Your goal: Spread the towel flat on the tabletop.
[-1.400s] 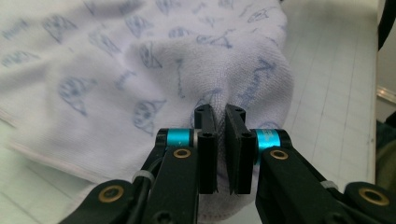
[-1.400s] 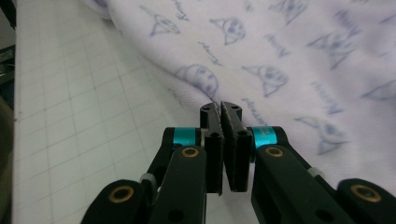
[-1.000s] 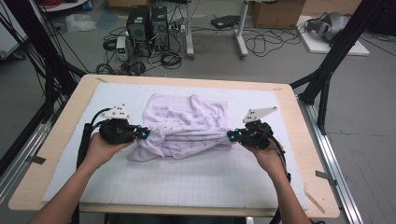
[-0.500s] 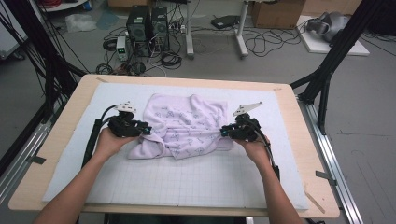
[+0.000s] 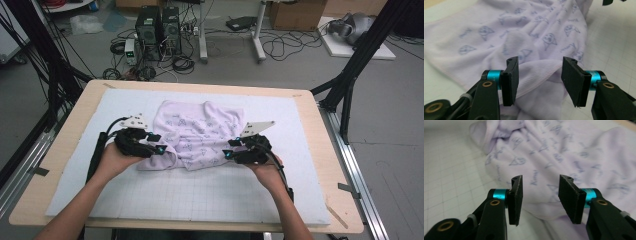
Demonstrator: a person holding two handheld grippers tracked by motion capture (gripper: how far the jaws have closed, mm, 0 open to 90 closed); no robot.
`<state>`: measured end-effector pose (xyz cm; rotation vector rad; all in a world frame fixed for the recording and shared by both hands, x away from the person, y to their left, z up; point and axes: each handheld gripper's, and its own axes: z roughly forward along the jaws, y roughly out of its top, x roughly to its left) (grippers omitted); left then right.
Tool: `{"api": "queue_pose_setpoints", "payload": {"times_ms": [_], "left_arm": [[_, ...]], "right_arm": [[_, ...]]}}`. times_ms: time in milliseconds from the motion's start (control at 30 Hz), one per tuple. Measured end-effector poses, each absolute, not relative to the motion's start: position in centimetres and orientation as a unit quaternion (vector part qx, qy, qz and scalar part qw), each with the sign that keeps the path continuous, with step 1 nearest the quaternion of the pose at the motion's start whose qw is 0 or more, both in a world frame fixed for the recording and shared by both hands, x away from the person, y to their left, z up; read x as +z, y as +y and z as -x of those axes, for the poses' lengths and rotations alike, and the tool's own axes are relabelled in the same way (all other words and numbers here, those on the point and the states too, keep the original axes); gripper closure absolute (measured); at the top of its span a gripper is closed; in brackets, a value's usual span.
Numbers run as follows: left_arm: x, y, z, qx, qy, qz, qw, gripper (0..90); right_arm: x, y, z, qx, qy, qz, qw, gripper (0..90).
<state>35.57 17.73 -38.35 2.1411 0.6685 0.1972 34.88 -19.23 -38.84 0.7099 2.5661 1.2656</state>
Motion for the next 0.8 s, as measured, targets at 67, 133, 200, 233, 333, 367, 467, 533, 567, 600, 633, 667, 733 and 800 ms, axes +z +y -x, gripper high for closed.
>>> {"api": "queue_pose_setpoints", "payload": {"times_ms": [67,133,200,233,333,367,467,533,567,600,633,667,733,800], "left_arm": [[-39.1,16.8,-35.5,0.061,0.263,-0.860,0.434,46.5],[-39.7,16.1,-35.5,0.058,0.255,-0.866,0.426,46.6],[-40.3,15.6,-35.7,0.059,0.256,-0.869,0.420,47.3],[-40.5,15.4,-35.9,0.061,0.255,-0.873,0.412,49.4],[-41.4,15.0,-36.2,0.067,0.255,-0.883,0.389,62.0],[-41.6,14.8,-36.3,0.067,0.256,-0.884,0.385,65.4],[-41.9,14.9,-36.6,0.066,0.254,-0.888,0.378,77.8],[-41.9,15.0,-36.6,0.063,0.255,-0.887,0.380,84.7],[-41.7,15.2,-36.6,0.061,0.257,-0.884,0.387,85.6],[-41.5,15.5,-36.5,0.057,0.258,-0.882,0.390,86.0],[-41.3,15.8,-36.5,0.054,0.258,-0.880,0.395,86.1],[-41.0,16.1,-36.5,0.055,0.260,-0.877,0.401,86.2],[-40.4,16.9,-36.4,0.054,0.264,-0.869,0.414,86.4],[-39.8,17.6,-36.3,0.060,0.269,-0.860,0.429,86.5]], "right_arm": [[-39.5,-18.2,-34.8,0.416,0.874,-0.234,0.086,47.7],[-39.9,-17.5,-34.8,0.413,0.878,-0.229,0.080,47.6],[-40.3,-16.9,-34.9,0.414,0.880,-0.223,0.074,47.5],[-40.5,-16.5,-34.9,0.411,0.881,-0.222,0.072,47.5],[-41.4,-15.4,-35.1,0.394,0.890,-0.219,0.062,49.6],[-41.8,-15.1,-35.3,0.390,0.894,-0.215,0.060,51.0],[-42.8,-14.4,-35.6,0.376,0.900,-0.217,0.050,64.9],[-43.2,-14.4,-35.8,0.373,0.902,-0.216,0.040,77.3],[-43.3,-14.4,-35.9,0.372,0.901,-0.218,0.034,83.1],[-43.2,-14.7,-36.0,0.376,0.900,-0.218,0.030,86.7],[-43.0,-14.9,-35.9,0.383,0.897,-0.219,0.025,89.4],[-42.8,-15.2,-35.9,0.387,0.896,-0.217,0.026,89.4],[-42.0,-15.8,-35.7,0.388,0.895,-0.217,0.034,89.5],[-41.3,-16.6,-35.5,0.392,0.893,-0.218,0.044,89.5]]}}
